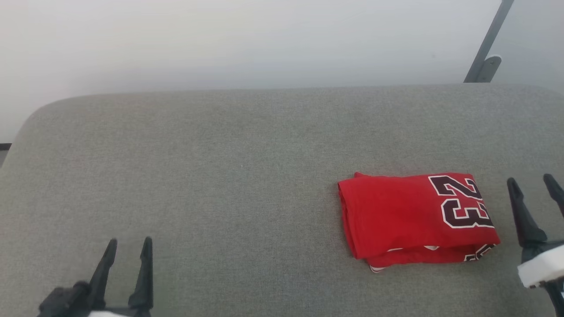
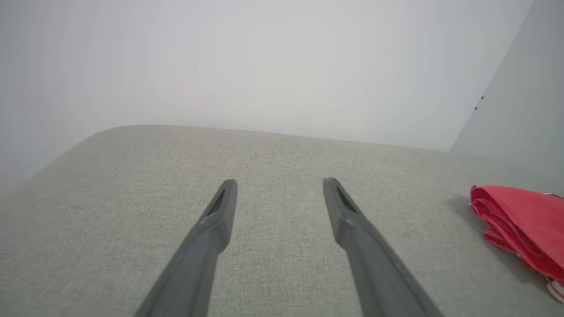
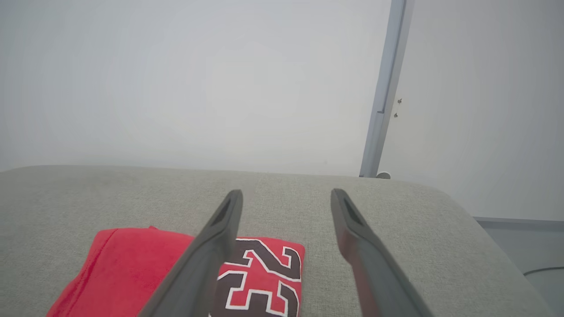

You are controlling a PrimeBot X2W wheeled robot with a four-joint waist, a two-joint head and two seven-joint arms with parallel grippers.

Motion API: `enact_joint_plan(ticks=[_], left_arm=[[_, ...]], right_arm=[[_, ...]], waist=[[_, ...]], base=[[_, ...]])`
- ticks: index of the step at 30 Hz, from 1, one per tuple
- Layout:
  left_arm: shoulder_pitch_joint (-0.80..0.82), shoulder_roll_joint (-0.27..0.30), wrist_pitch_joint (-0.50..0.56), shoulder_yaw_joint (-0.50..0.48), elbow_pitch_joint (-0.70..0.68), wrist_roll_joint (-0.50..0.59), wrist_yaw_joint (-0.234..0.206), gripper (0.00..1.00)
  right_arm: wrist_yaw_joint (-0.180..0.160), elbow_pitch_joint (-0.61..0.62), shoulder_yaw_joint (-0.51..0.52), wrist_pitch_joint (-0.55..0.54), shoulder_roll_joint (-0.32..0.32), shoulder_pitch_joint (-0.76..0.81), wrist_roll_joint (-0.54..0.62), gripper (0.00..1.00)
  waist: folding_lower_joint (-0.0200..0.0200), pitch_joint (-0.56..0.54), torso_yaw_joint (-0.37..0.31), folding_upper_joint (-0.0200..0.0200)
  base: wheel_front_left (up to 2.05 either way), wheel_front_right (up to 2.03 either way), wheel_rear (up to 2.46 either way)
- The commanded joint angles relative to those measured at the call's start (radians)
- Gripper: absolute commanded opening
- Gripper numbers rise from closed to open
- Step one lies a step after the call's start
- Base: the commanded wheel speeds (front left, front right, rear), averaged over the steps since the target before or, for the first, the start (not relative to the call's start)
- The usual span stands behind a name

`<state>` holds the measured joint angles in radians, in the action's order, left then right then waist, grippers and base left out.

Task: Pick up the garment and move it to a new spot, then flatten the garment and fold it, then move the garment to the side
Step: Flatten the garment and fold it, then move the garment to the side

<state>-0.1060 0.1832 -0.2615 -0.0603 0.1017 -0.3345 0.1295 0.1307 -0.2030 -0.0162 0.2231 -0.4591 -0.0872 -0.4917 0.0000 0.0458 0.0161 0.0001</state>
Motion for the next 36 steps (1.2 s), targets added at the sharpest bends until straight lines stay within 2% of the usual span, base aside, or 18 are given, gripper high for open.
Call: enact_joint_plan(ticks=[1,10,21,27,31,36], left_arm=[[-0.037,-0.011,-0.004,-0.015,-0.030,0.018,0.001,1.00],[-0.096,-0.032,-0.004,-0.031,-0.089,0.032,0.001,1.00],[-0.081,-0.035,-0.005,-0.022,-0.102,0.042,0.001,1.00],[-0.038,-0.023,-0.005,0.004,-0.098,0.048,0.001,1.00],[0.019,-0.015,-0.005,0.030,-0.088,0.045,0.001,1.00],[0.095,-0.004,-0.005,0.079,-0.064,0.040,0.001,1.00]], right_arm=[[0.000,0.028,0.020,-0.002,0.007,0.028,0.010,1.00],[0.000,0.107,0.077,-0.035,0.033,0.089,0.026,1.00],[0.000,0.134,0.100,-0.067,0.063,0.103,0.027,1.00],[0.000,0.138,0.102,-0.101,0.050,0.077,0.018,1.00],[0.000,0.113,0.092,-0.216,0.017,0.033,-0.007,1.00],[0.000,0.050,0.053,-0.498,-0.048,-0.051,-0.065,1.00]], waist=[[0.0000,-0.003,0.002,-0.0001],[0.0000,-0.004,0.007,-0.0001],[0.0000,0.005,0.012,-0.0001],[0.0000,0.037,0.021,-0.0001],[0.0000,0.075,0.024,-0.0001],[0.0000,0.135,0.029,-0.0001]], base=[[0.00,0.00,0.00],[0.00,0.00,0.00],[0.00,0.00,0.00],[0.00,0.00,0.00],[0.00,0.00,0.00],[0.00,0.00,0.00]])
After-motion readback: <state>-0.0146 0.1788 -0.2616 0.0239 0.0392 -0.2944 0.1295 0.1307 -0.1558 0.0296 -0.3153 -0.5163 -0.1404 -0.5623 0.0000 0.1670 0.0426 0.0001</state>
